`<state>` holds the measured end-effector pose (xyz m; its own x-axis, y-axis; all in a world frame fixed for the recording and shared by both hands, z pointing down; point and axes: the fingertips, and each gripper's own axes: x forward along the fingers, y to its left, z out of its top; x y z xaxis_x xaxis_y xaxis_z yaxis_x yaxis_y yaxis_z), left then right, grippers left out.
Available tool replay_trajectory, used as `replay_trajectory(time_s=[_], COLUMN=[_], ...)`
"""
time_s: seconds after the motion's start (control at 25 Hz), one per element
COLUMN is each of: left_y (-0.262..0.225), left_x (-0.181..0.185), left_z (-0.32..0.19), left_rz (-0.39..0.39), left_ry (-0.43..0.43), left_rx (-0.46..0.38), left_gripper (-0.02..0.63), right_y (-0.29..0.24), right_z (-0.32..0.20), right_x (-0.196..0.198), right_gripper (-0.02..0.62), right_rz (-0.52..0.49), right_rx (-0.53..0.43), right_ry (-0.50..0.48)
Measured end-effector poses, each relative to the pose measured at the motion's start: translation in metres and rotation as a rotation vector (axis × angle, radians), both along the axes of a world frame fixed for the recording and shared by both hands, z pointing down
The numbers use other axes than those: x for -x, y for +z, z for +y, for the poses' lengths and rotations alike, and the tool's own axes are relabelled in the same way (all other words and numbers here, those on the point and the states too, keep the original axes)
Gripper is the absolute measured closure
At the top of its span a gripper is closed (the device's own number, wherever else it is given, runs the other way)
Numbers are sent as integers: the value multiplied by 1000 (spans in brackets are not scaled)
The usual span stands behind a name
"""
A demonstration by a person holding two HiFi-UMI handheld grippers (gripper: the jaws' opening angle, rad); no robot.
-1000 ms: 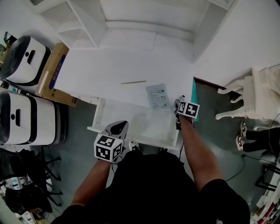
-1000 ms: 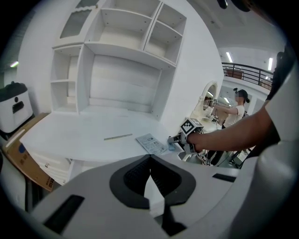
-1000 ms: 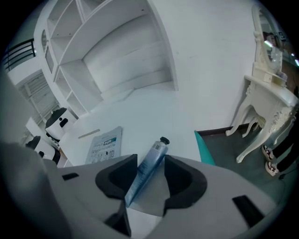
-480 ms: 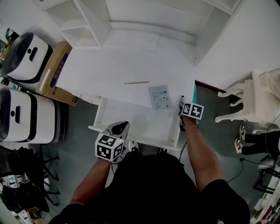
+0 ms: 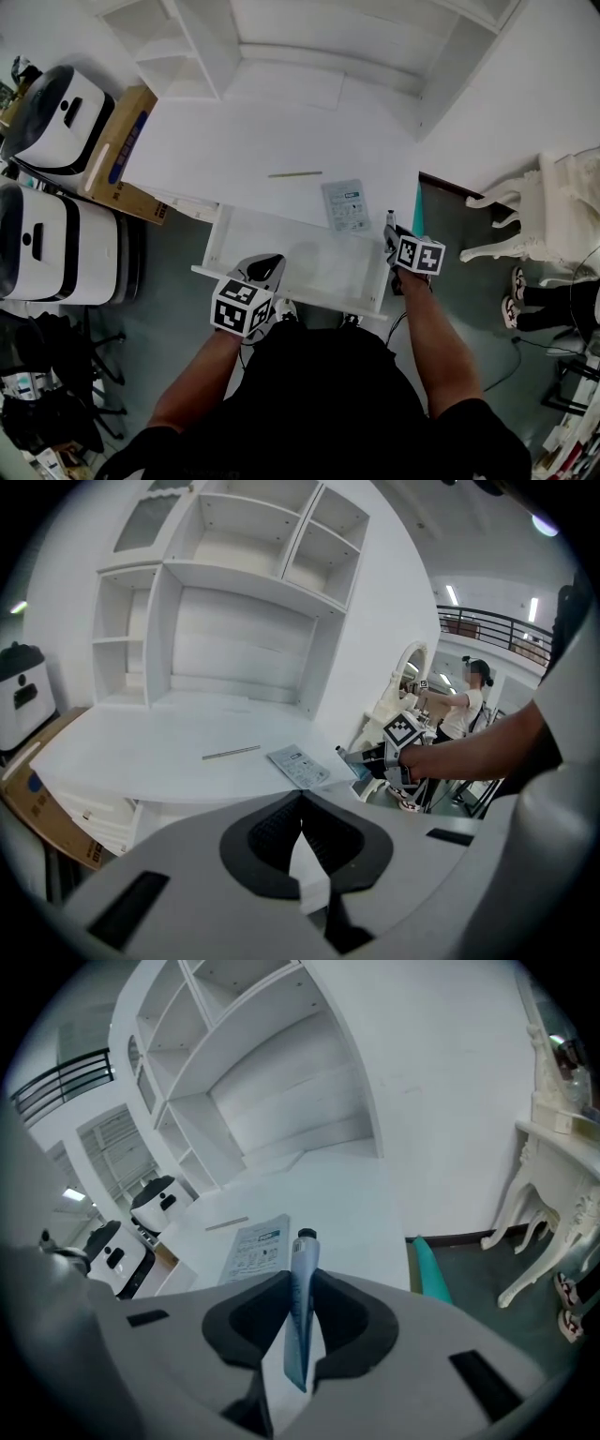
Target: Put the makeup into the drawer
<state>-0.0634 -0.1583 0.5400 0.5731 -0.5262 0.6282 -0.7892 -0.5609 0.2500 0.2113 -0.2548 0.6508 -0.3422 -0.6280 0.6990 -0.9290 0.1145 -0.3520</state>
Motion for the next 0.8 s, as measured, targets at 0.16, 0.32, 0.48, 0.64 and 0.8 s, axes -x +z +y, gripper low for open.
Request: replay_trajectory(time_s=[0.16, 0.32, 0.48, 0.64, 0.8], left_y=[4, 7, 5, 3, 4], left_x=[-2, -1, 5, 17, 31], left_z=[1, 6, 13, 19, 18], left_rz=[4, 4, -6, -27, -40], left_ry=[5, 2, -8, -32, -76], left_rx=[8, 16, 18, 20, 25], left_gripper=[595, 595, 595, 595, 595], right_y=[-3, 18, 58, 92, 115], right_z=[38, 83, 92, 85, 78], right_x=[56, 104, 118, 125, 132], right_gripper=[502, 500, 500, 500, 500], right_rz=[-41, 67, 157, 212, 248], right_rx=[1, 27, 83, 120, 143], right_ry=[-282, -553, -593, -594, -612])
